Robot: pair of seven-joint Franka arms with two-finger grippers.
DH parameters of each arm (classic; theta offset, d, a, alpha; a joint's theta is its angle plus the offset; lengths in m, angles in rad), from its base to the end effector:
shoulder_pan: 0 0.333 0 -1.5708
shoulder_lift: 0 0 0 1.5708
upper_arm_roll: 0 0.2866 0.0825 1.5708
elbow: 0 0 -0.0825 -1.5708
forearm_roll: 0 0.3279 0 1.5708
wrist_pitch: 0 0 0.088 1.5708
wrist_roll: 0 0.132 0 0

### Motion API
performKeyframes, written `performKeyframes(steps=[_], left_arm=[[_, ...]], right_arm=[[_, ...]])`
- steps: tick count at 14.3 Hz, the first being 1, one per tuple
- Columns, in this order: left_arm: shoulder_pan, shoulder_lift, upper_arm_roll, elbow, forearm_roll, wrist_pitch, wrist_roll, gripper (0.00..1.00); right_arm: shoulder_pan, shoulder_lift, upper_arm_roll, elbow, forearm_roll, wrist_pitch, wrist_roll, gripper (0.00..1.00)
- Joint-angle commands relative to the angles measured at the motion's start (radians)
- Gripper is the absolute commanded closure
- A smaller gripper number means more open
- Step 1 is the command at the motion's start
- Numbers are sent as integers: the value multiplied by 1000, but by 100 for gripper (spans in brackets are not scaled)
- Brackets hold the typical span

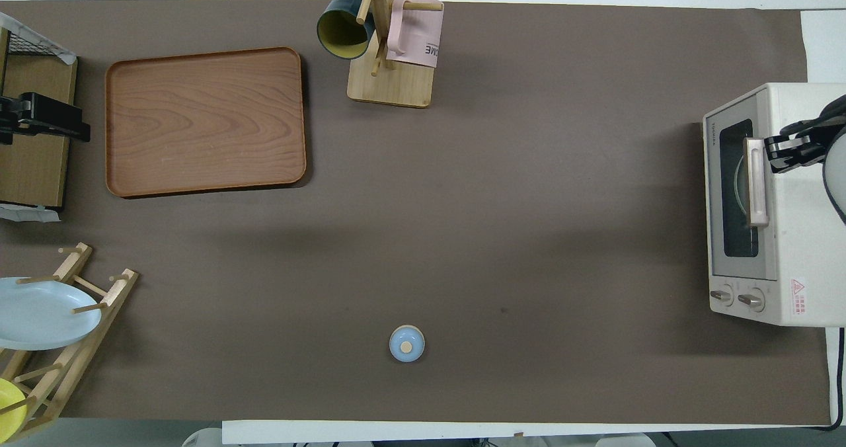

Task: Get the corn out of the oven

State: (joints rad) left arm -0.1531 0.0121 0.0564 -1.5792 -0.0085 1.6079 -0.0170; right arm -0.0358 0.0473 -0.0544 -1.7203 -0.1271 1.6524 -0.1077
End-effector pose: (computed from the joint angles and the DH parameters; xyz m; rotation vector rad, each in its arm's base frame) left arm 0.5032 -0.0501 0.5638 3.1303 -0.1244 0.0253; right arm 0.5027 -0.0609 0.4920 3.0186 0.0530 -0.1924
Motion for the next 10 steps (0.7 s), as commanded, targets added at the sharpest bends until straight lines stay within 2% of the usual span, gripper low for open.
performKeyframes(steps=[1, 10], left_arm=[[4, -15, -1, -9, -2, -11, 6, 0], [4, -15, -1, -9, -2, -11, 6, 0]], right_arm=[[-24, -9, 7, -79, -29, 59, 8, 100], [-29, -4, 7, -188, -60, 156, 59, 100]])
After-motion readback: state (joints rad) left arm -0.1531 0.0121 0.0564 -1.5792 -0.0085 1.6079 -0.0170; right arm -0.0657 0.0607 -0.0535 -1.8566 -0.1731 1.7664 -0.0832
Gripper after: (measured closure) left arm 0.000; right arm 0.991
